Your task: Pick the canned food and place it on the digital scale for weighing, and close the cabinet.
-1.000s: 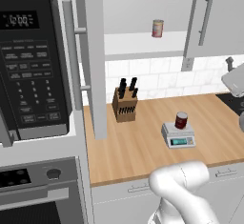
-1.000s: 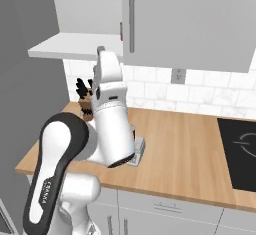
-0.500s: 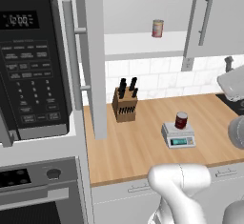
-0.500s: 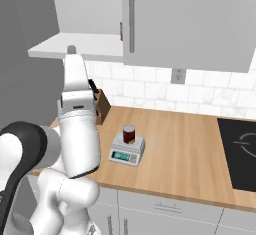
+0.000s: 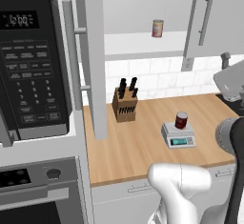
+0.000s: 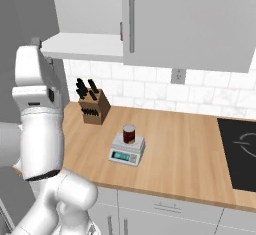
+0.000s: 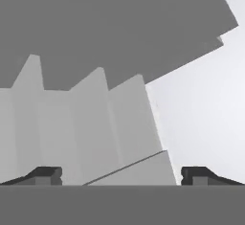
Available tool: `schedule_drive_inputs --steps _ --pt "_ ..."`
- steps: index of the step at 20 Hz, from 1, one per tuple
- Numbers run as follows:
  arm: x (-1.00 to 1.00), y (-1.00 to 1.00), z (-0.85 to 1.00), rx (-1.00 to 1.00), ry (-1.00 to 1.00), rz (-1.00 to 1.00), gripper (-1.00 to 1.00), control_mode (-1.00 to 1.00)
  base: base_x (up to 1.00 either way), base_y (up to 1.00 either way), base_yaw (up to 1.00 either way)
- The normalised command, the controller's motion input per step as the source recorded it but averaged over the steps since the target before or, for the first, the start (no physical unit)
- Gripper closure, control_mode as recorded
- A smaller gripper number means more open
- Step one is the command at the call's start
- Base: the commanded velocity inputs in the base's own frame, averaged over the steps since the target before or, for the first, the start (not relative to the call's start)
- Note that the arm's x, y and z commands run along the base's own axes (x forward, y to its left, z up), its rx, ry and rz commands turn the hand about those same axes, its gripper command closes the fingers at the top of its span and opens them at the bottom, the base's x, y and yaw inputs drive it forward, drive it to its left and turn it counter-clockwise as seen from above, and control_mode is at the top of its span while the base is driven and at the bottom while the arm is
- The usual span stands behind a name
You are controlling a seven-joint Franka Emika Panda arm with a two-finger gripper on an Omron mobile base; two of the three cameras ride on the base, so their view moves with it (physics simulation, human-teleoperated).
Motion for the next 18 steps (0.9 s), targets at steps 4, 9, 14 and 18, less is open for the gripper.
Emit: schedule_drive_inputs --steps 4,9,14,18 --pt "-1.0 0.8 -0.29 0.0 -0.03 -0.16 -1.0 -1.0 0.0 0.0 0.0" --pt "-1.0 0.48 0.0 0.0 0.01 -0.01 -1.0 -1.0 0.0 0.0 0.0" --pt "-1.0 0.9 -0.05 0.0 0.14 0.04 -1.0 -1.0 0.0 0.0 0.0" --pt "-1.0 1.0 -0.68 -0.01 0.11 0.19 -1.0 -1.0 0.0 0.0 0.0"
